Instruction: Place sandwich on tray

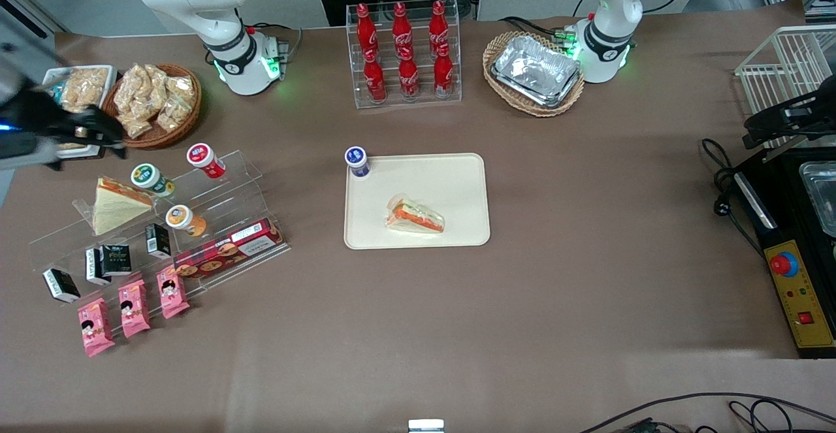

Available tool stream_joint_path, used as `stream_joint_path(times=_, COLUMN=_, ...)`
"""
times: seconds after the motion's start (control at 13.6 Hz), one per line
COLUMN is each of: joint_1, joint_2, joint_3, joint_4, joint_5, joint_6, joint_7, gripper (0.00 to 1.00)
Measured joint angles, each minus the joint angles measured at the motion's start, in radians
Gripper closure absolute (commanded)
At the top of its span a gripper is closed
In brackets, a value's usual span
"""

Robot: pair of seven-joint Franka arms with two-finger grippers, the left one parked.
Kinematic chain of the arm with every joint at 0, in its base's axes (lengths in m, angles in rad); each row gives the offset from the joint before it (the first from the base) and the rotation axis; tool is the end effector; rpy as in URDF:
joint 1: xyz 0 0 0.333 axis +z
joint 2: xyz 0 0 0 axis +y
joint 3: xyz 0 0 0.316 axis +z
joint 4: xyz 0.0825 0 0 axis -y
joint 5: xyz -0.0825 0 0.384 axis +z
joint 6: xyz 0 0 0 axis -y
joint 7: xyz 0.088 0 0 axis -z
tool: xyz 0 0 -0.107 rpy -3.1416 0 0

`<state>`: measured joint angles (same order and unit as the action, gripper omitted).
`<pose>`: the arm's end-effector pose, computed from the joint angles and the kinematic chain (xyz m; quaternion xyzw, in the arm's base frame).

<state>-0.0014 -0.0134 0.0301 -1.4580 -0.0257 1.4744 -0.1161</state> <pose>0.5398 0.0127 0.6760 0.9973 0.0709 0.0143 0.0136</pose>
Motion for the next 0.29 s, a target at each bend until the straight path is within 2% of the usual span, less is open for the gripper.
stream_joint_path(times=0.29, joint_1=-0.003, joint_2=-0.010, joint_3=-0.123, joint_4=-0.001, joint_5=0.017, joint_6=0.000, joint_7=-0.056, gripper=0.00)
